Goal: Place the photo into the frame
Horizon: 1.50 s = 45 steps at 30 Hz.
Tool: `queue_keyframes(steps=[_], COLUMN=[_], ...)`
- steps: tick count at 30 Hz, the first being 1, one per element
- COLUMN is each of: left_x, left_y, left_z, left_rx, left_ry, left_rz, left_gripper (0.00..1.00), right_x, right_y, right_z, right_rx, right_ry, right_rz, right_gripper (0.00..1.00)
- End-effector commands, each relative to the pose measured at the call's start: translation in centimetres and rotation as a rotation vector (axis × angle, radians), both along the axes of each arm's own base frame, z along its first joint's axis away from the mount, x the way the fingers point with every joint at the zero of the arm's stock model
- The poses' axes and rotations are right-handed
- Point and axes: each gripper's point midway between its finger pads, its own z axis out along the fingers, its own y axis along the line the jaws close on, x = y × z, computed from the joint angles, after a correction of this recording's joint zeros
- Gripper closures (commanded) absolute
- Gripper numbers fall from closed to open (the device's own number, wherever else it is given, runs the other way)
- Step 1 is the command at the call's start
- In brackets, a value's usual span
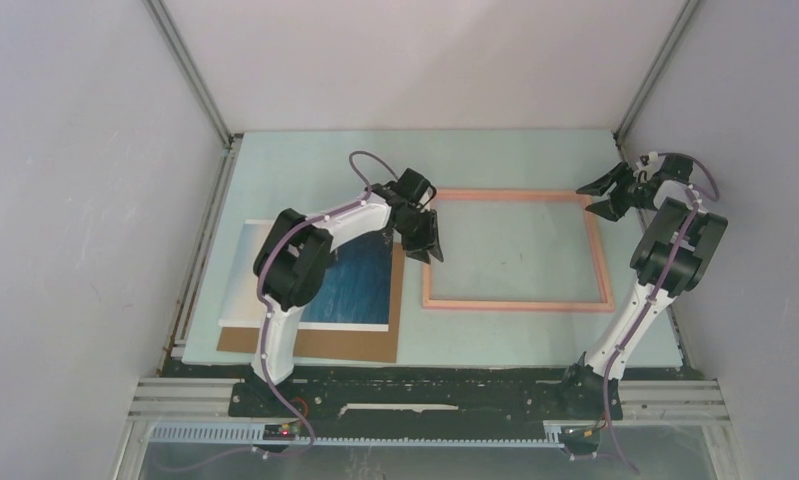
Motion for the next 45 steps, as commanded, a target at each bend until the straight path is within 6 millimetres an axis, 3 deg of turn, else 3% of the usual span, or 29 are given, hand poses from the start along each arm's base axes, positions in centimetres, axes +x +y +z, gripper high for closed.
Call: queue_keyframes(steps=[1,4,8,14,18,30,33,45], left_x=[1.6,1.8,1.4,1.6,0.9,1.1,1.0,1.2], left_y=[-2.4,-1.5,-1.6,-5.0,-5.6,-3.4,-2.8,0.8], left_z=[4.7,5.3,4.7,5.4,3.5,2.2,2.3,5.6], left_rx=[-0.077,-0.024,-0.001,-0.038,-0.005,0.089,0.106,0.165], left_ry=[-0.158,-0.194,-0.142,-0.141,-0.092,-0.136,-0.148,-0.265], left_rz=[-0.048,-0.064,-0.079,-0.118,-0.144,-0.162,-0.165,-0.156], left_gripper=[0.54,0.48,0.44,0.36,0.32,0.25,0.25,0.2], right_x=[-1.5,-1.5,-1.4,-1.3,-1.4,-2.0,-1.9,-2.7], right_y=[1.5,1.3,1.5,2.0,1.6,-2.0,-1.9,-2.1], right_z=[2.4,2.7,2.8,2.9,3.8,4.1,4.3,2.6], right_rx=[0.087,0.081,0.077,0.067,-0.002,-0.275,-0.288,-0.287], right_ry=[0.034,0.027,0.024,0.026,0.025,0.13,0.139,0.203], right_rz=[0.004,0.002,0.007,0.013,-0.008,-0.093,-0.062,-0.067], right_gripper=[0.32,0.32,0.32,0.32,0.32,0.25,0.25,0.25])
